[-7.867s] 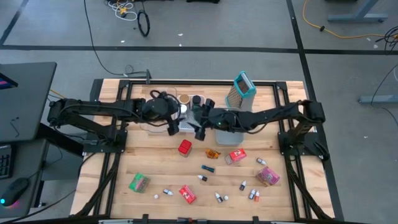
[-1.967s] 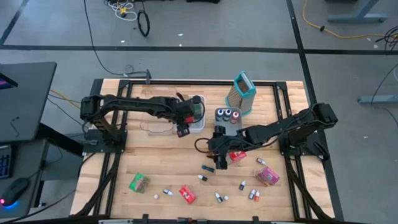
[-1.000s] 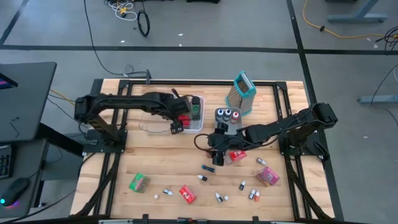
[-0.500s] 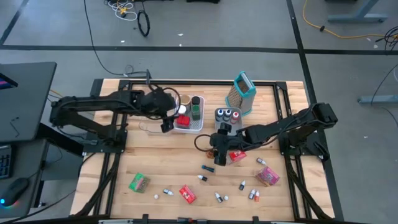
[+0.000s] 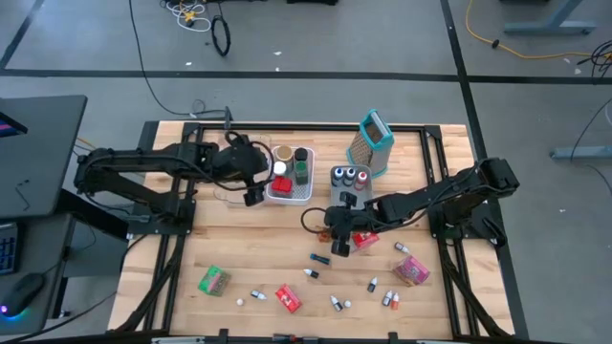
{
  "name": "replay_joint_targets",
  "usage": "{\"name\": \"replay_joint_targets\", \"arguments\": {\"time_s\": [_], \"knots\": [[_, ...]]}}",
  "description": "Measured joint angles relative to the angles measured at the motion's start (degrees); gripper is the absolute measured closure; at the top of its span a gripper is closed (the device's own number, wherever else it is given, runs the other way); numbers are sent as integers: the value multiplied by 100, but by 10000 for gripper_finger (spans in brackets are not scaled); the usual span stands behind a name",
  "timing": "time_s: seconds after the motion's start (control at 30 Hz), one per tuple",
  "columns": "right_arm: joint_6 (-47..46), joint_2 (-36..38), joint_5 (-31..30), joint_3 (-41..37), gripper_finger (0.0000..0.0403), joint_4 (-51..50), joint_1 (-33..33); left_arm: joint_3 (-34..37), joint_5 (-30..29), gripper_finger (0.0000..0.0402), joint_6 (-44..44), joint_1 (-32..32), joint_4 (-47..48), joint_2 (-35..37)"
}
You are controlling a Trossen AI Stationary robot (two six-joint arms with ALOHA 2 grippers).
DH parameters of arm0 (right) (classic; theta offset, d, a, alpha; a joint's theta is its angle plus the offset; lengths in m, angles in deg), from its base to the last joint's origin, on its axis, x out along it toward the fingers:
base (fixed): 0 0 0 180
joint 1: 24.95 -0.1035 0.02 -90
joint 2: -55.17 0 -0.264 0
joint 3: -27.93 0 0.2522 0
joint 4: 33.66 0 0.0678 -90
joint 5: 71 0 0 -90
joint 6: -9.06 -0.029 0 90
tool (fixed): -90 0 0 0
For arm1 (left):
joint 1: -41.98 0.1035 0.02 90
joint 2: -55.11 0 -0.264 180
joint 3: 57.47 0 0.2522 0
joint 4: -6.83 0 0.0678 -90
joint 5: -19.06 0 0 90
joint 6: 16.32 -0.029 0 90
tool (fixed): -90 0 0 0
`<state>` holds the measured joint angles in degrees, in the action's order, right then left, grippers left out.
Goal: Pick & Place Kitchen Items
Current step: Put the orange seasoning pack into the white basket
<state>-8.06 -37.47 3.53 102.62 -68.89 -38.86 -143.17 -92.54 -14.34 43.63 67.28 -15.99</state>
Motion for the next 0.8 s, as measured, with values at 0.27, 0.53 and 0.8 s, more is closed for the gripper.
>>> {"name": "replay_joint_targets", "arguments": {"time_s": [0.27, 0.53, 0.8], "knots": [[-113, 0, 6, 0, 393, 82, 20, 10, -2, 107, -114, 4, 274, 591], [-269, 0, -10, 0, 398, 773, 26, 1553, 26, 107, -238, 2, -1308, 1679], [795, 0, -201, 0, 399, 2296, 125, 3140, 22, 107, -608, 4, -3084, 2246]]}}
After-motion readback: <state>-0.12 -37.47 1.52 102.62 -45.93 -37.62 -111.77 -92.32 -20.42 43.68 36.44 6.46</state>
